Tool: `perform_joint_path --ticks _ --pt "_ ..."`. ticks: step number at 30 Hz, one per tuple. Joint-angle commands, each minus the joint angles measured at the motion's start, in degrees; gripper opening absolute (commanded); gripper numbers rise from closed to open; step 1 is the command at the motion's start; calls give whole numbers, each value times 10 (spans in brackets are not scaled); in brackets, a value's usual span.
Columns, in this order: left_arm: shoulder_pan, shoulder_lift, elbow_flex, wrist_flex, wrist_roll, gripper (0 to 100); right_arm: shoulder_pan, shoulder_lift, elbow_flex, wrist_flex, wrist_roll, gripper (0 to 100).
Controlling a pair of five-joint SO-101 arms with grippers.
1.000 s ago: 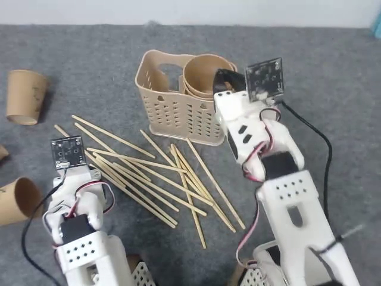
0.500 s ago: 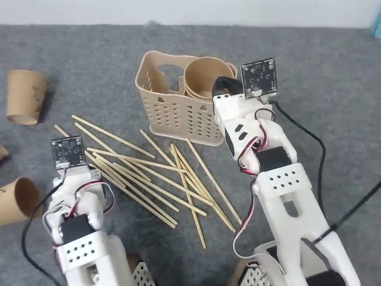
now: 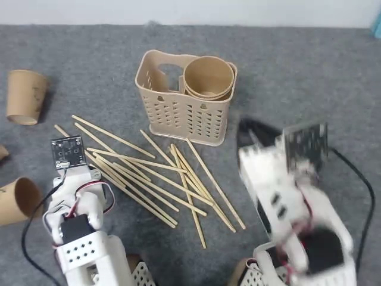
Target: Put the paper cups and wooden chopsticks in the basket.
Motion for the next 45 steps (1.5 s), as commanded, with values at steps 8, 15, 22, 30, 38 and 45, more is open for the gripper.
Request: perform_joint_path --ticks 8,15,22,30,38,45 --pt "-47 -4 -22 -23 -25 47 117 50 6 236 72 9" --pt "-159 -3 -72 28 -113 45 171 199 164 105 99 9" --pt "-239 -2 -101 88 -191 45 169 256 250 0 91 9" --pt "-263 25 -83 61 -202 44 169 262 257 -2 91 9" --pt "-311 220 -204 61 -204 44 169 262 257 -1 91 9" --pt "-267 424 -290 30 -189 43 169 263 258 -1 91 9"
